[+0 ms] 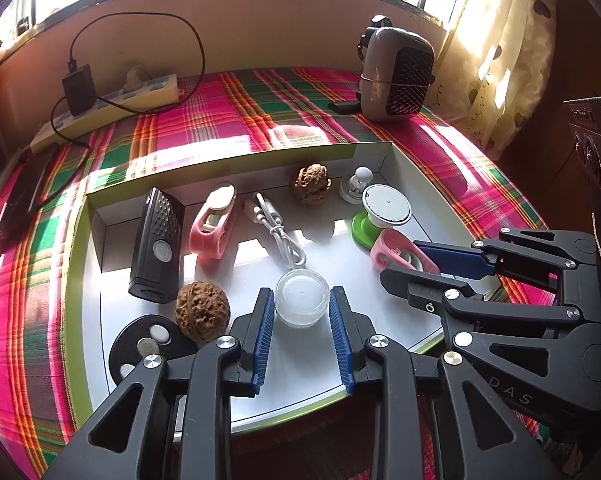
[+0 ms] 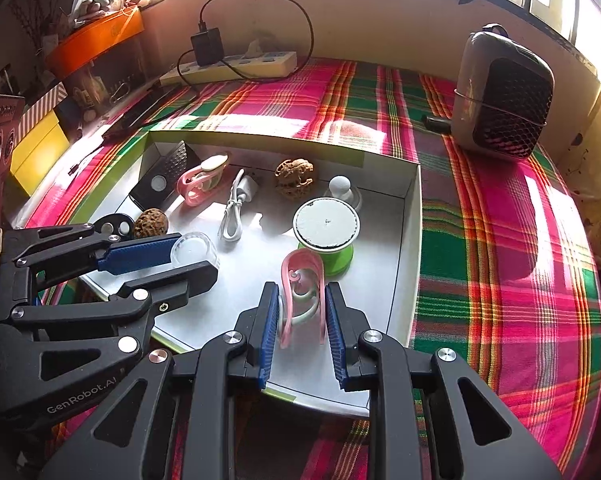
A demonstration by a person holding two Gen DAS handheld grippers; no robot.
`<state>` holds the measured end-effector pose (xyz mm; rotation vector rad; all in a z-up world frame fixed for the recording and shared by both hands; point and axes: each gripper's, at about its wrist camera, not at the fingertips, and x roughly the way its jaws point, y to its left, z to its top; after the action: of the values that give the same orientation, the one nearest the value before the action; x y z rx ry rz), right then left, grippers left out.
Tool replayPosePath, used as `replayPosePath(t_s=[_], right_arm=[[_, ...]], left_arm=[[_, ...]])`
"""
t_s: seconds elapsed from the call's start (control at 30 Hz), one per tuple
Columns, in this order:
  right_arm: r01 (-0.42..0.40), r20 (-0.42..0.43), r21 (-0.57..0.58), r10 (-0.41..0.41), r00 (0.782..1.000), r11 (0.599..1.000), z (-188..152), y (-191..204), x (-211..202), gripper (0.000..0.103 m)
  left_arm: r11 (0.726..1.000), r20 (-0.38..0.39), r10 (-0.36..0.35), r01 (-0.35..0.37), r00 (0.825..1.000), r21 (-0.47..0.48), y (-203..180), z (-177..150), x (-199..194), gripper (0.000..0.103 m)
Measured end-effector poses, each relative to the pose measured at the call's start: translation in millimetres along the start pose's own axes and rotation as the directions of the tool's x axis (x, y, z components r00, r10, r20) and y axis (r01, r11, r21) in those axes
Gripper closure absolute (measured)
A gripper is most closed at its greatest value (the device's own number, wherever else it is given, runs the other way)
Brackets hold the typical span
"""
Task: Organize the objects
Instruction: 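Lift the clear cup and pink holder and carry both over the box, then lower the cup and pink holder into the box and open both grippers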
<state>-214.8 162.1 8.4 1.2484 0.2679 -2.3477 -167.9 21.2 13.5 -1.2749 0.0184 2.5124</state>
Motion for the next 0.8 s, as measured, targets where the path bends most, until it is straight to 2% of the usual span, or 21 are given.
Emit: replayPosePath(t_s=[0.8], right_arm=[[0.004,-0.003,0.007,-0.004,1.0,1.0,-0.4,2.2,2.8,0.078]], left_arm=[[1.0,-0.004,0.002,-0.002,1.0,-0.002,0.1,-0.2,2.6,0.076]])
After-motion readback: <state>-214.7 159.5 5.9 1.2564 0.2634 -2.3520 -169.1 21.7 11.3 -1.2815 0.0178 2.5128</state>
